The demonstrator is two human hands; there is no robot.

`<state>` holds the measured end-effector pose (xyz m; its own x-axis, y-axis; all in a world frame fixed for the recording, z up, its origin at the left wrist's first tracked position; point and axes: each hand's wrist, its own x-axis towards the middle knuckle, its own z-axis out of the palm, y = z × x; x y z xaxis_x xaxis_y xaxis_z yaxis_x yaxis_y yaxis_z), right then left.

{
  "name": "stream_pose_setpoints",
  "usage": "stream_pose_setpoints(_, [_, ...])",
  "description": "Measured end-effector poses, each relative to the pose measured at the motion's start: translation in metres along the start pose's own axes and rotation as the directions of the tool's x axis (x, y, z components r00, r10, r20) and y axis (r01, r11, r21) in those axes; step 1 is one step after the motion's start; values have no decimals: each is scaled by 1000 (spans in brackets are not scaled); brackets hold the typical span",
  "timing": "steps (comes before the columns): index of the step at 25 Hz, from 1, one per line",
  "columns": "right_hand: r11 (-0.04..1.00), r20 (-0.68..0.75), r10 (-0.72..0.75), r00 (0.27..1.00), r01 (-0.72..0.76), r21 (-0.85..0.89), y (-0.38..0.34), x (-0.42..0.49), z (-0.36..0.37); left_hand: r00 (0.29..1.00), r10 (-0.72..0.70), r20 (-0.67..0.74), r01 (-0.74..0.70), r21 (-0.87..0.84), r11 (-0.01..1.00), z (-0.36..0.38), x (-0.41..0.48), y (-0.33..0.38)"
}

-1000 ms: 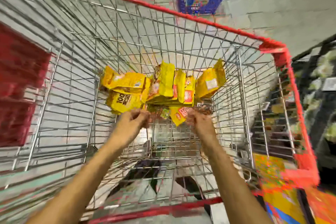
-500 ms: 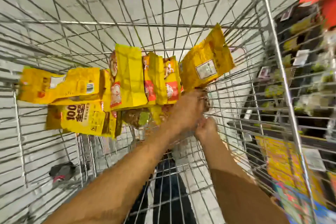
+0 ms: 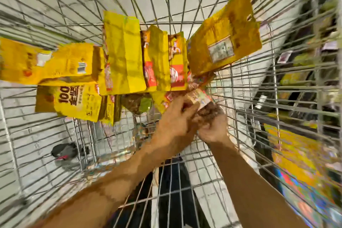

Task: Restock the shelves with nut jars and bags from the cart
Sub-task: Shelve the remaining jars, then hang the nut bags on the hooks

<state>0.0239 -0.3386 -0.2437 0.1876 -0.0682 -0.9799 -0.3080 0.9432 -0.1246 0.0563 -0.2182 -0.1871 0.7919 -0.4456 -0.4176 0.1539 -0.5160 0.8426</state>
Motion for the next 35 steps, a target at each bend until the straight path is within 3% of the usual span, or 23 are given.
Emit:
stream_pose_setpoints(2, [991,101,79,992,-67,-118,12,-12,4,992,-112,-63,91,-280,956,-23,-30,-5])
stream_pose_setpoints(4, [964,229,195,954,-144,-222,28,-23,13,967,-255,-29,220,-415,883,-46,-52,-20])
stream_pose_setpoints(5, [958,268,234,935,-175,-226,34,-25,14,922,-385,-50,317,-474,822,-54,-54,-36])
stream_pose_setpoints(8, [938,308,288,907,-202,-281,50,-22,21,675,-733,-87,526,-639,561,-73,-47,-91])
stream_pose_setpoints(9, [924,306,300,903,-196,-327,55,-18,19,598,-798,-80,568,-660,492,-74,-44,-110])
stream_pose_setpoints(11, [902,254,314,915,-204,-381,66,-7,17,523,-850,-63,633,-640,436,-68,-33,-142])
stream_pose_setpoints(13, [929,130,205,970,-151,-339,73,12,6,510,-860,-27,613,-689,386,-59,-12,-156])
stream_pose_setpoints(15, [942,16,76,997,-66,-330,78,28,-6,548,-836,23,496,-814,303,-49,17,-161])
stream_pose_setpoints(17, [940,13,125,992,-115,-323,79,35,-12,598,-797,83,390,-899,199,-40,41,-166])
stream_pose_setpoints(19, [927,43,208,977,-182,-329,76,36,-14,630,-758,172,377,-920,105,-27,52,-175])
stream_pose_setpoints(21, [922,42,201,979,-174,-347,71,37,-15,629,-736,249,291,-954,-75,-16,52,-182])
stream_pose_setpoints(23, [917,52,164,985,-132,-377,67,36,-14,690,-674,265,157,-963,-218,-15,52,-185])
stream_pose_setpoints(25, [911,40,148,988,-121,-395,62,30,-12,681,-673,287,227,-957,-179,-23,46,-184])
stream_pose_setpoints(29, [886,3,107,994,-94,-453,52,-11,9,551,-778,301,580,-808,98,-43,-10,-169])
stream_pose_setpoints(32, [800,10,16,1000,-7,-600,44,-62,31,592,-746,306,649,-730,215,-72,-56,-133])
stream_pose_setpoints(35, [875,106,-58,993,101,-474,38,-126,38,690,-650,320,615,-733,292,-115,-88,-78])
